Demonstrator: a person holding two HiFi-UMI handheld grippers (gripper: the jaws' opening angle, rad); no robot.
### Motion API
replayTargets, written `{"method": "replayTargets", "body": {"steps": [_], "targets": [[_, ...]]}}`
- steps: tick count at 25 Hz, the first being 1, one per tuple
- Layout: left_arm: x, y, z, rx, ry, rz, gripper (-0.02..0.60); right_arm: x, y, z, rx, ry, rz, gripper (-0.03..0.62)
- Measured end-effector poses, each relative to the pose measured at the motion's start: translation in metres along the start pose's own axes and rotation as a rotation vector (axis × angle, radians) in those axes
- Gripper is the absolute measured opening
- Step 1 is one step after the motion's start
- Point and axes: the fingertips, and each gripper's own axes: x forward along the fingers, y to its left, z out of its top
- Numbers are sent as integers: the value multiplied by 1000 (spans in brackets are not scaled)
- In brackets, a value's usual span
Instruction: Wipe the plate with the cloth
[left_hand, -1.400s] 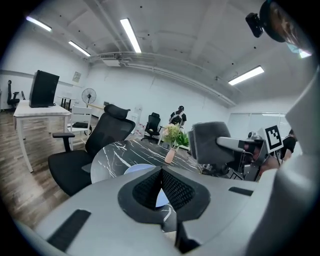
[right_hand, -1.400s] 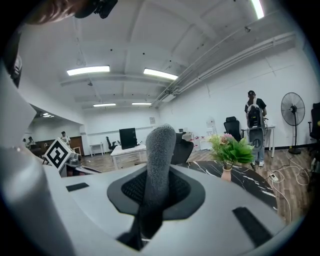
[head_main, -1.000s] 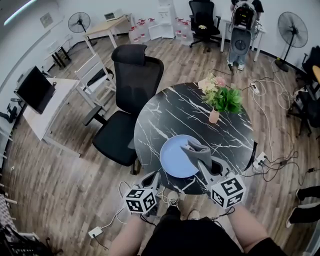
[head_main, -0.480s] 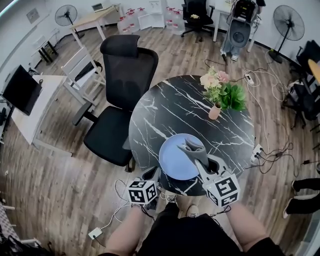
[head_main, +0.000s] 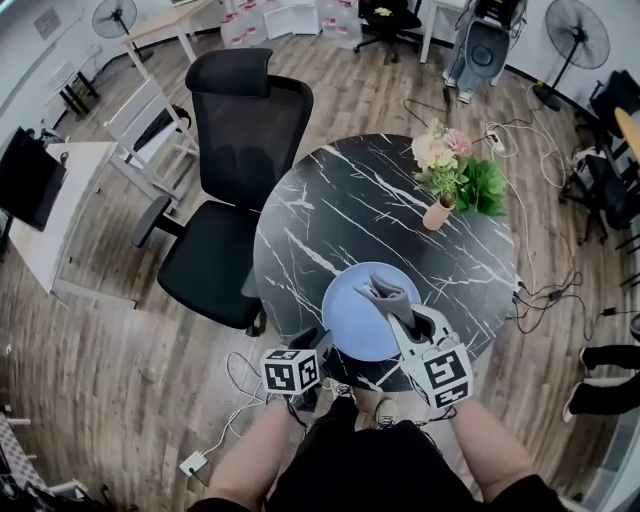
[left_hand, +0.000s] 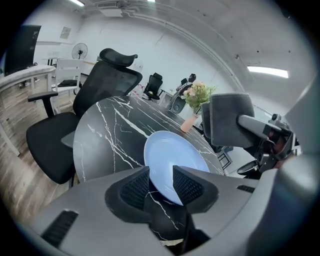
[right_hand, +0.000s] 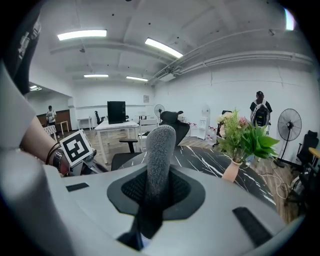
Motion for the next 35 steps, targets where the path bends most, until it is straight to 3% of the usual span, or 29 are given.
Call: {"method": "replayTargets", "body": {"steps": [15, 21, 27, 35], "targets": [[54, 21, 0, -21, 116, -37, 163, 42, 10, -33, -71, 101, -1, 63], [66, 26, -1, -41, 145, -31, 158, 60, 15, -48, -205, 152, 20, 63], [73, 31, 0, -48, 161, -29, 98, 86, 22, -56, -325, 191, 63, 63], [76, 31, -1, -58, 173, -38, 69, 116, 35, -78, -519, 268, 136, 63]]}}
